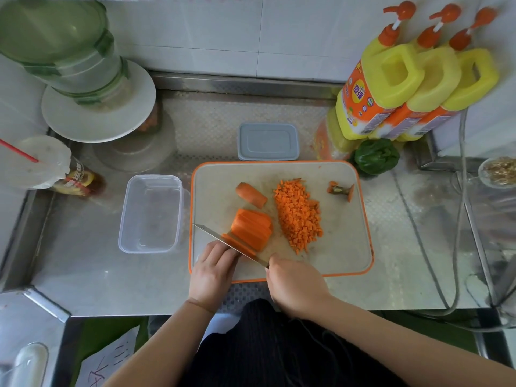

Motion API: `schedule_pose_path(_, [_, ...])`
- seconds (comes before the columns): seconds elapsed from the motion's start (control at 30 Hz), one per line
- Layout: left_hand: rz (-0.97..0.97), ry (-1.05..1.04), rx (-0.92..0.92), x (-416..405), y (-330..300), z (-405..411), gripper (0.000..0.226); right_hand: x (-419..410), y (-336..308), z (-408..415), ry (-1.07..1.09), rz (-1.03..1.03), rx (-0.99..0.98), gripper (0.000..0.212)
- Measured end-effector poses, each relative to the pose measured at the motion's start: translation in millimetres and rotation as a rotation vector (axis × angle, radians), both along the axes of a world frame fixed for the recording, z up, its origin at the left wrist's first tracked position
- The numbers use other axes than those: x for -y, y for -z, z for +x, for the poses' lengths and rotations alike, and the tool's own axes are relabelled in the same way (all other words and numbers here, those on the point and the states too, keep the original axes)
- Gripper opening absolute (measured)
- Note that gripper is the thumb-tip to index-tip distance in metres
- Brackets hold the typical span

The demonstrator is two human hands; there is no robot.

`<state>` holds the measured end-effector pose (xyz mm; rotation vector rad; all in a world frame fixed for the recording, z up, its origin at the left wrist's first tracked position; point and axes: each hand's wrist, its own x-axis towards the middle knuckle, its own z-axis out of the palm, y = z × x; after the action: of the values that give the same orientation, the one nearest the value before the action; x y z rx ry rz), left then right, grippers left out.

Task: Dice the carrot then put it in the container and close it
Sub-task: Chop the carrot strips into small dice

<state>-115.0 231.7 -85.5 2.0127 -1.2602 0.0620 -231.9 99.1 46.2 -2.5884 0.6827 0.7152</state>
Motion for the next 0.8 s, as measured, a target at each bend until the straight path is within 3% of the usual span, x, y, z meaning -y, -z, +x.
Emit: schedule_pose_path(0.8, [-0.001,-0.003,-0.001,-0.3,-0.6,1.8,0.013,-6.7,8.1,39.3,0.049,-0.028,-0.005,0.016])
